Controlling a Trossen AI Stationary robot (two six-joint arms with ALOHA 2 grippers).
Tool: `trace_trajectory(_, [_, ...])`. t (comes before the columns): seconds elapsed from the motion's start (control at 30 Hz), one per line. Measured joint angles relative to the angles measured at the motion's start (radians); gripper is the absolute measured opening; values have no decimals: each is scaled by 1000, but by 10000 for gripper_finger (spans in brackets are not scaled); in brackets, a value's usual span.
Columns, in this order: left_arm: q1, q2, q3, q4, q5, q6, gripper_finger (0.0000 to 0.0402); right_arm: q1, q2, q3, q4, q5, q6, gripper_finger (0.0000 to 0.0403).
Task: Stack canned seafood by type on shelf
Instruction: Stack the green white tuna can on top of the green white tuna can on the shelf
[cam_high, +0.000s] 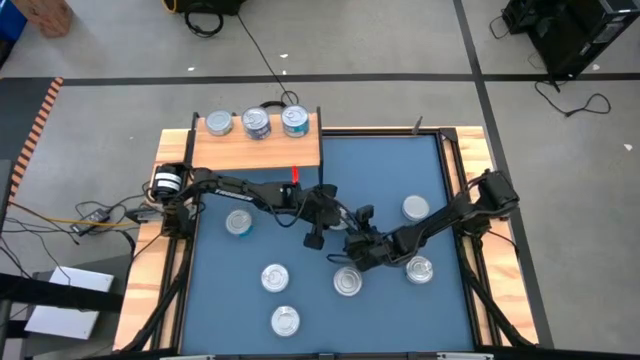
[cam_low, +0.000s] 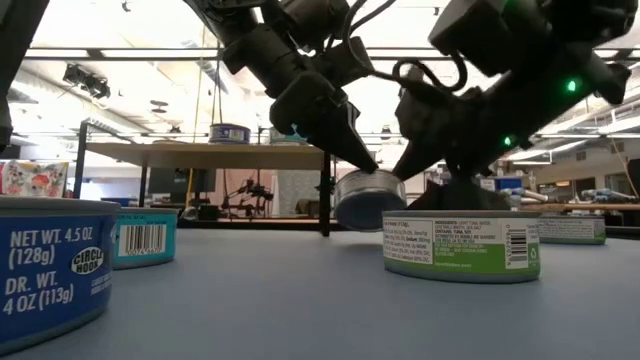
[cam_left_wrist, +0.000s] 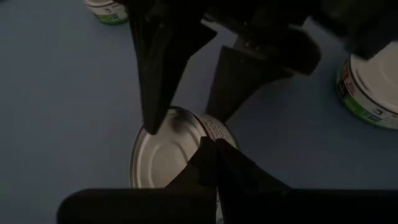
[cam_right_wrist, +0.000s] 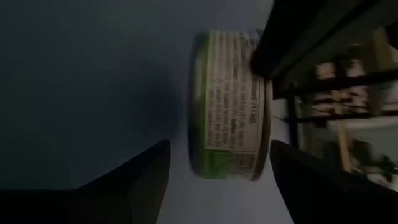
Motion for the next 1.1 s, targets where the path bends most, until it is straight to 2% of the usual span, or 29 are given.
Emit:
trace_trajectory(0.1, [1, 0, 0, 0, 1, 0, 0, 0, 25, 0, 38, 49, 0, 276])
trace_trajectory(0.27, [1, 0, 0, -2, 19, -7, 0, 0, 36, 0, 107, 37, -1, 247])
trace_trajectory(0.37, [1, 0, 0, -1, 24, -11, 0, 0, 36, 0, 139, 25, -10, 214])
trace_trajectory(0.5, [2, -1, 1, 8, 64, -19, 0, 2, 35, 0, 159, 16, -15, 148])
trace_trajectory(0.67, [1, -3, 2, 9, 109, -20, 7, 14, 20, 0, 157, 7, -11, 141])
trace_trajectory(0.9, [-19, -33, 3, -13, 109, 42, 69, 35, -28, -1, 146, 8, 2, 141])
trace_trajectory(1.0, [-40, -66, 3, -29, 59, 69, 106, 35, -49, 0, 145, 13, 3, 141])
trace_trajectory(1.1, [-71, -98, 2, -40, -37, 118, 144, 34, -66, 0, 142, 15, 3, 141])
